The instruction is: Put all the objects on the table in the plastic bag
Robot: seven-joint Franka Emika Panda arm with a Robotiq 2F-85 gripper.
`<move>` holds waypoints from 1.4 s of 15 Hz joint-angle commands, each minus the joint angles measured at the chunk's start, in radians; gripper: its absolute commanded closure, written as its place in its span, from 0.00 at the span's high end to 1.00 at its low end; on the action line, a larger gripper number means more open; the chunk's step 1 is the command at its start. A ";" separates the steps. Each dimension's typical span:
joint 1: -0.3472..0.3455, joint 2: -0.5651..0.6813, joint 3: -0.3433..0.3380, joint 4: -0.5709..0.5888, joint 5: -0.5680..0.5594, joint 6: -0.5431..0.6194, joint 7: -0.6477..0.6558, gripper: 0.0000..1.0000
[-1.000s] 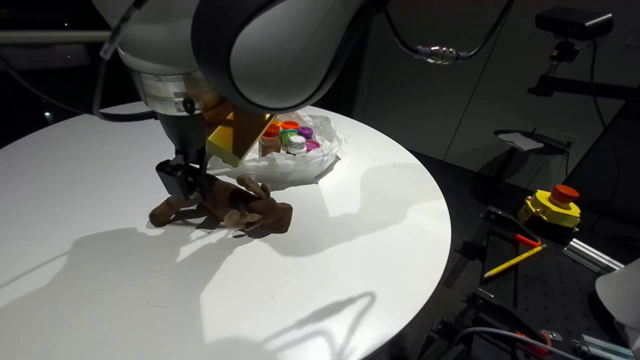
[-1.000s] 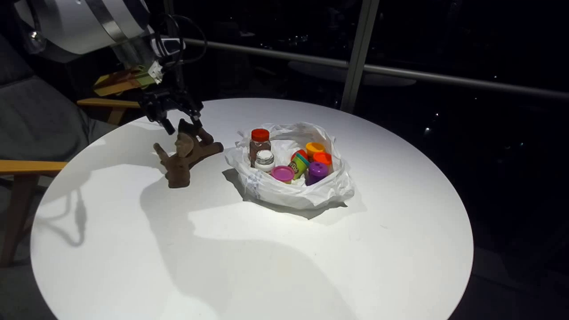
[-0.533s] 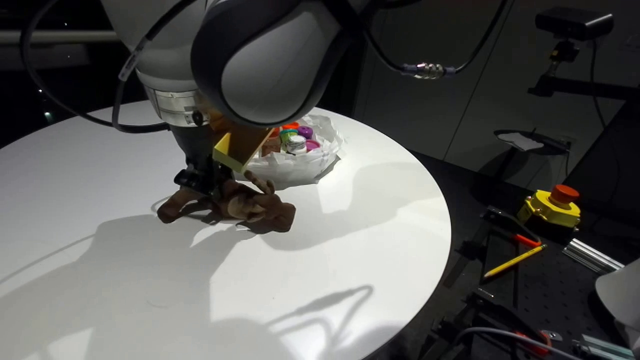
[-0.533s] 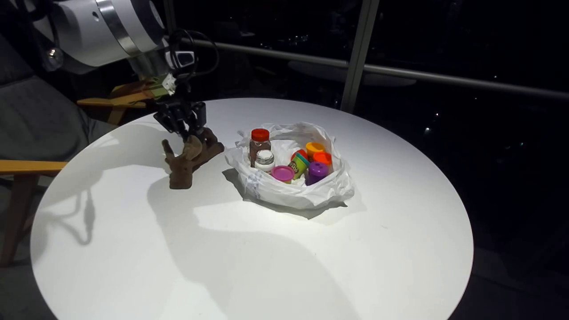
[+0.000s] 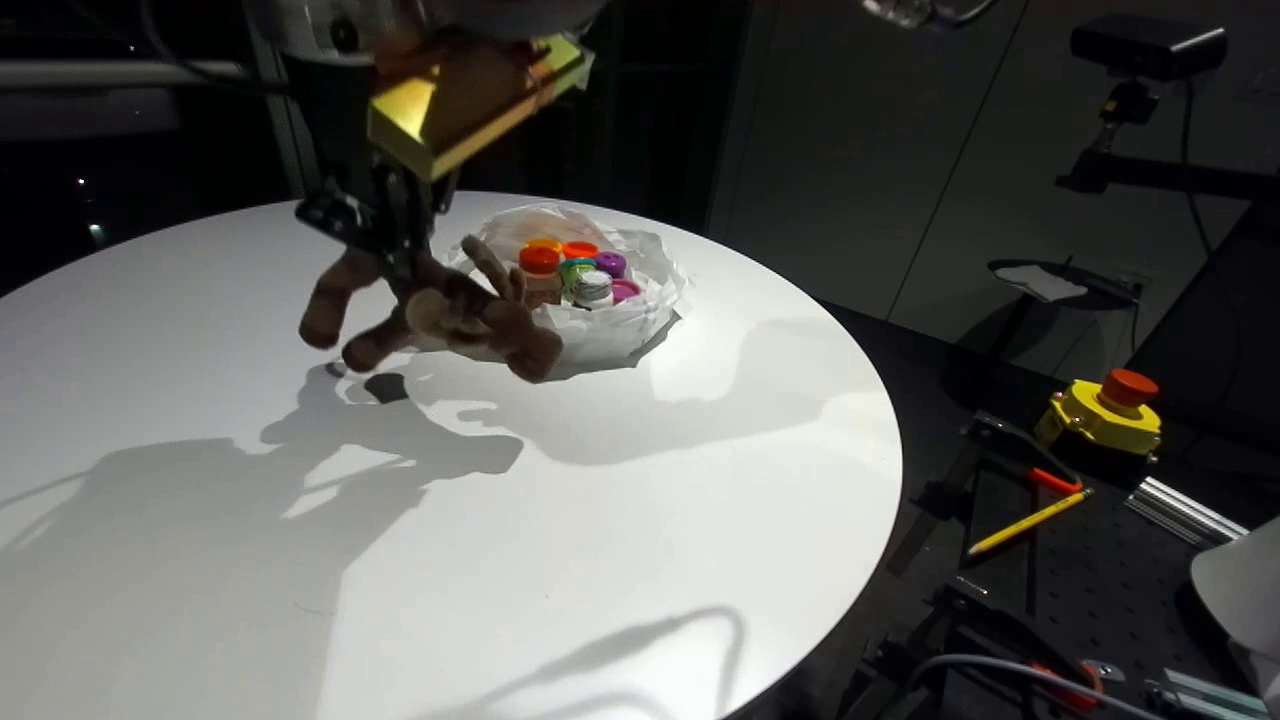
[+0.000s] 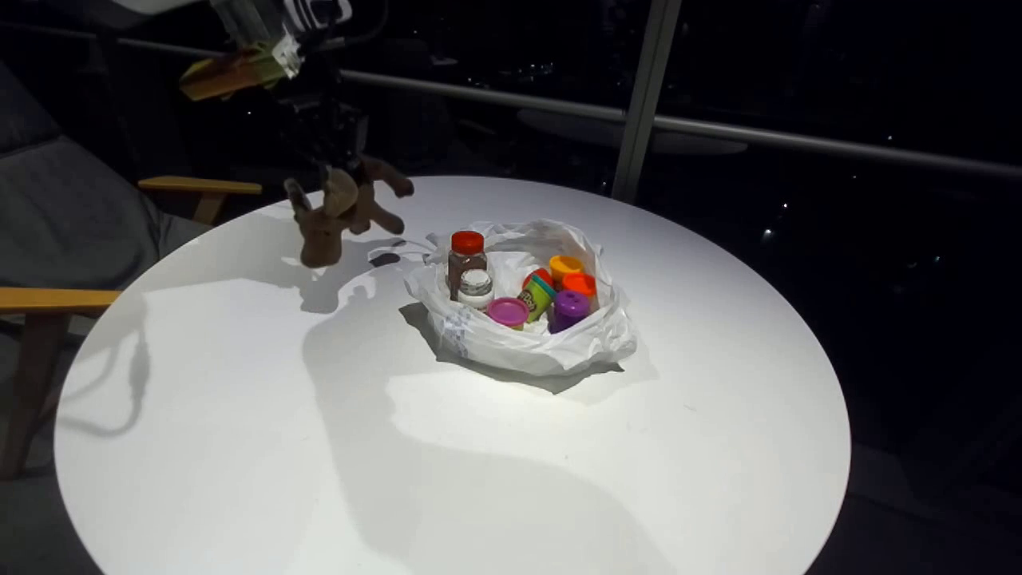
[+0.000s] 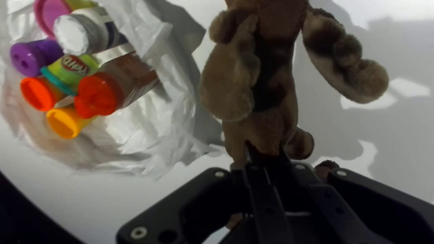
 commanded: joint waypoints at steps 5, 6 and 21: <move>-0.006 -0.179 -0.082 -0.032 -0.429 -0.031 0.310 0.11; -0.025 -0.173 -0.085 -0.029 -0.507 -0.037 0.356 0.11; -0.352 0.046 0.018 -0.008 -0.453 0.097 0.428 0.12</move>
